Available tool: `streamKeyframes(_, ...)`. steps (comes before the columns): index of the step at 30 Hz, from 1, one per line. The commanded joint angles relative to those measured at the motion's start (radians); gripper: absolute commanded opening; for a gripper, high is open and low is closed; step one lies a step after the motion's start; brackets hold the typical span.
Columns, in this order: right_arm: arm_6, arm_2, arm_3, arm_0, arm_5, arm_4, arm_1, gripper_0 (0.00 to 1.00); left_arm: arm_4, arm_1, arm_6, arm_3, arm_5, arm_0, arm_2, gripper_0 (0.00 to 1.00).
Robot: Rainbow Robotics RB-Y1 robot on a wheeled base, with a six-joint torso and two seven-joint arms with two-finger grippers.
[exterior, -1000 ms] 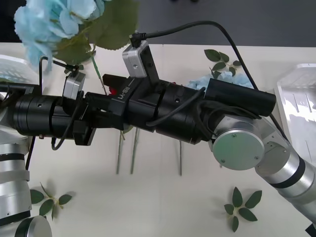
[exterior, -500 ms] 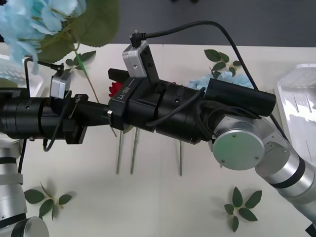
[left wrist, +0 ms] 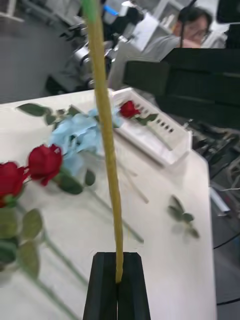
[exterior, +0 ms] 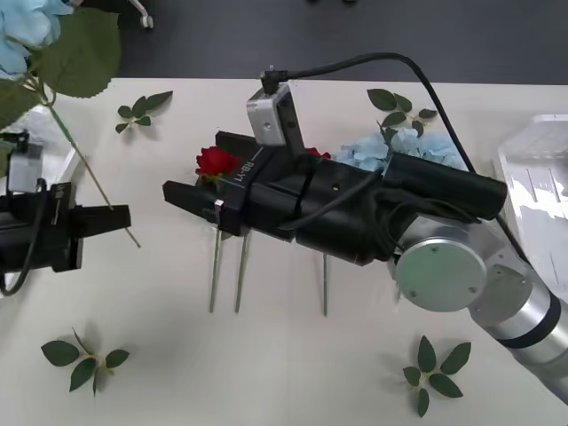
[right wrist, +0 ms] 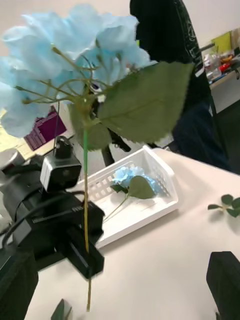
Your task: Put the red flowers into the right box and the blue flowers into the left box
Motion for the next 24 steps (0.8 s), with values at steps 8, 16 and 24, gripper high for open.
streamKeyframes(8,0.007,-0.3,-0.07,0.017,0.343,-0.255,-0.15,1.0,-0.153,0.116,0.25,-0.156,-0.028,0.106,0.204,0.0)
streamKeyframes(16,-0.102,-0.507,-0.012,0.06,0.664,-0.258,-0.172,1.0,-0.38,0.21,0.322,-0.165,-0.071,0.132,0.284,0.0)
streamKeyframes(24,-0.326,-0.613,-0.013,0.07,0.936,-0.12,-0.181,1.0,-0.629,0.272,0.466,-0.161,-0.168,0.143,0.284,0.0)
